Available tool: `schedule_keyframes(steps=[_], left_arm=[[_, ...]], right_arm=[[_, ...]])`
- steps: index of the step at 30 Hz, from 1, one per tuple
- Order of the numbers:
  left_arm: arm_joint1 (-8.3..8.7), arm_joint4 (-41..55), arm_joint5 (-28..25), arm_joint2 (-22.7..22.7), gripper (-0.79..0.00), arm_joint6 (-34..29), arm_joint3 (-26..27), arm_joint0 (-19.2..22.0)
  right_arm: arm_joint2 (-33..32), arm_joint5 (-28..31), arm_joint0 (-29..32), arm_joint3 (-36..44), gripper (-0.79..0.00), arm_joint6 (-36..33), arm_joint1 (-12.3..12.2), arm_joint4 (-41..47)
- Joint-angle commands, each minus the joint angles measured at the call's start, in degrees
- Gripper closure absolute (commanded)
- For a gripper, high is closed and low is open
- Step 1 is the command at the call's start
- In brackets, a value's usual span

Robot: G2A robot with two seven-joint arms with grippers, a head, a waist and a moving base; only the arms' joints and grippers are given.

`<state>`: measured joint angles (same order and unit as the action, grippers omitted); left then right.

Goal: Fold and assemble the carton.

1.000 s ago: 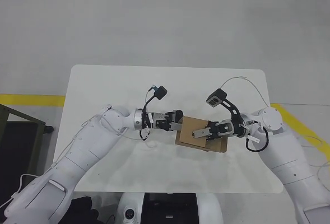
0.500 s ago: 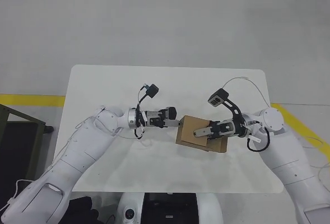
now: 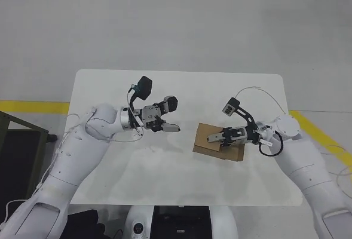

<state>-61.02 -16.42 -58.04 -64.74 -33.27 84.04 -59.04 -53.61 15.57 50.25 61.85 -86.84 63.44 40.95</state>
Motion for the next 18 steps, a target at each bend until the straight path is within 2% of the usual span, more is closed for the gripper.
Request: schedule_keyframes(steps=[1,5,8,12,18], left_arm=[[0.35,-7.6,0.0,-0.6,-0.785,3.3,2.3,-1.2],[1.35,-19.3,0.0,0.8,-0.785,9.8,3.8,-1.8],[2.45,-28.4,0.0,2.6,-0.785,16.9,4.2,-1.5],[4.31,-42.3,0.0,4.9,-0.785,29.5,3.1,-0.9],[6.76,-59.6,0.0,7.3,-0.785,50.1,-2.2,-0.2]], right_arm=[[1.4,1.1,-0.9,-2.5,0.0,0.3,0.7,0.3],[3.9,2.1,-2.9,-6.9,0.0,0.2,2.2,0.6],[5.3,2.4,-4.3,-9.8,0.0,0.5,3.1,0.6],[6.8,2.9,-5.8,-13.1,0.0,1.0,4.3,0.8],[9.8,3.7,-7.4,-17.2,0.0,1.8,6.3,0.2]])
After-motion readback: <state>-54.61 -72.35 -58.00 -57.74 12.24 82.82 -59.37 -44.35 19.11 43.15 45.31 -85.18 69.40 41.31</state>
